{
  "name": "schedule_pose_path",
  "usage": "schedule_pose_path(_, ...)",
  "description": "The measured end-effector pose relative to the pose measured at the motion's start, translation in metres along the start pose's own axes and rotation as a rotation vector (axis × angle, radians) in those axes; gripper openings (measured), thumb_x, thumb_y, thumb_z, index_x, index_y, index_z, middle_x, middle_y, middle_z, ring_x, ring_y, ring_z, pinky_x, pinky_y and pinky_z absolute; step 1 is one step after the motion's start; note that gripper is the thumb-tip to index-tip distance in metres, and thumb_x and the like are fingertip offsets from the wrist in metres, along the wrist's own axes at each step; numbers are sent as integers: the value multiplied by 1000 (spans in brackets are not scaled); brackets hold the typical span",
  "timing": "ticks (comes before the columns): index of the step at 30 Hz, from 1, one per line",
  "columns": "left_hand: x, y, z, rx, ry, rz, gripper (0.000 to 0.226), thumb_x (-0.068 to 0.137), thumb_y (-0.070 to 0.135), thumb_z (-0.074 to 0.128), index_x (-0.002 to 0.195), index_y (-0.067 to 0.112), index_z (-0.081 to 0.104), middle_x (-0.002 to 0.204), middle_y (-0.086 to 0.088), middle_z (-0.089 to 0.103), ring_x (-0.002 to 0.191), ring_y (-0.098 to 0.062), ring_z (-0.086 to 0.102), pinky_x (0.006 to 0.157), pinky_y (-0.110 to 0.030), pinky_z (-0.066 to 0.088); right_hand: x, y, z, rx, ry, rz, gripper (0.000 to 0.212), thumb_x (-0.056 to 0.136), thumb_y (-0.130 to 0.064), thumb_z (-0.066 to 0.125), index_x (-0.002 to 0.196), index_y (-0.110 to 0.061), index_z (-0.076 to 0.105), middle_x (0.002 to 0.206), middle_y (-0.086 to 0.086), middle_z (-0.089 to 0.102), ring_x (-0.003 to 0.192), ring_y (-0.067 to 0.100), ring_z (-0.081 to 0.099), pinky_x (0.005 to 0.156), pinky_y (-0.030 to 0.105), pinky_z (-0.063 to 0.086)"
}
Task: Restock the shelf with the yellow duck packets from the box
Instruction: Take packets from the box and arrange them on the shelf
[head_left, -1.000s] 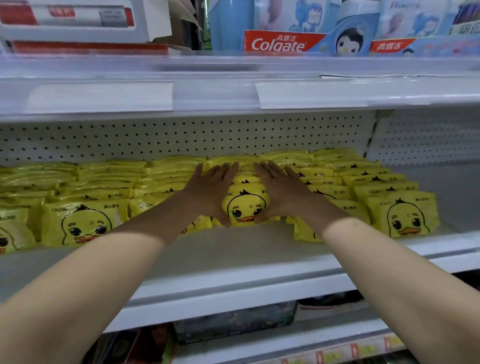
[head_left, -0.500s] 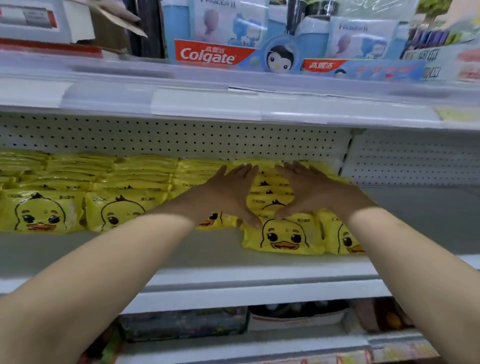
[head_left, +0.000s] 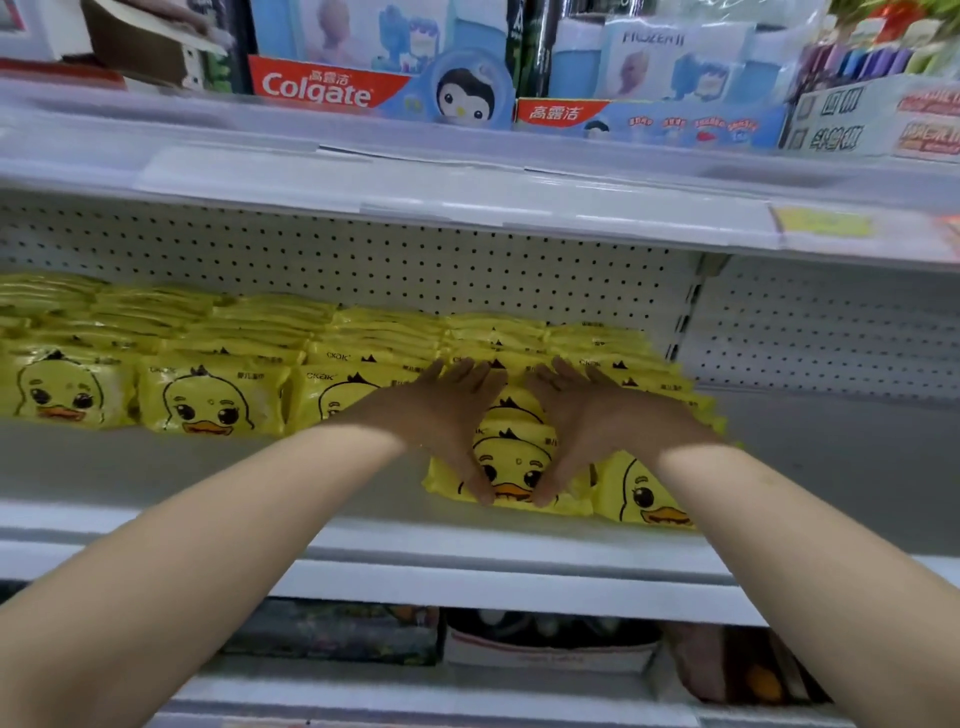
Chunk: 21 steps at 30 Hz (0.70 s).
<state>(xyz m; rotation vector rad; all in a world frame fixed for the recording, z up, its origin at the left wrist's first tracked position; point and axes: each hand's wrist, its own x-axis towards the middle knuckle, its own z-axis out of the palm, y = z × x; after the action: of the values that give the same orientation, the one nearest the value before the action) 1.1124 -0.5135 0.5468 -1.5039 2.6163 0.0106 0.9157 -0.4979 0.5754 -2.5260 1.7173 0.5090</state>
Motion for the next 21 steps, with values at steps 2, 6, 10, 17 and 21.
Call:
schedule_pose_path(2,1,2,-1,25,26,-10,153,41,79,77,153,25,-12,163,-3,-12,149,-21,-16,120,-52,-5,8,-1,1,-14,40,-30,153,49,-76,81,156,-26,-18,164,-3,-18,149,16,-25,121,42,-13)
schedule_pose_path(6,10,3,-6,106,73,-55,156,42,71,83,153,20,-14,163,-8,-13,149,-23,-16,119,-53,-5,21,-1,2,9,147,-46,156,47,-74,83,156,-22,-16,165,2,-17,150,18,-23,121,45,-12)
schedule_pose_path(10,18,2,-2,146,148,-105,156,43,70,82,153,15,-14,163,-10,-11,149,-24,-14,120,-51,-5,31,3,5,-7,261,-29,156,47,-74,82,157,-19,-12,166,3,-13,152,20,-16,123,45,-8)
schedule_pose_path(17,27,2,0,156,145,-192,159,43,74,80,153,13,-18,162,-10,-13,149,-24,-14,120,-52,-5,40,13,5,-30,261,-7,155,48,-78,79,158,-13,-8,166,6,-7,153,21,-11,124,46,-3)
schedule_pose_path(21,32,3,-3,173,146,-217,157,45,73,80,153,10,-14,163,-10,-8,150,-23,-11,120,-52,-5,44,13,2,-48,262,0,152,49,-76,79,158,-13,-6,167,6,-6,153,21,-8,124,45,-1)
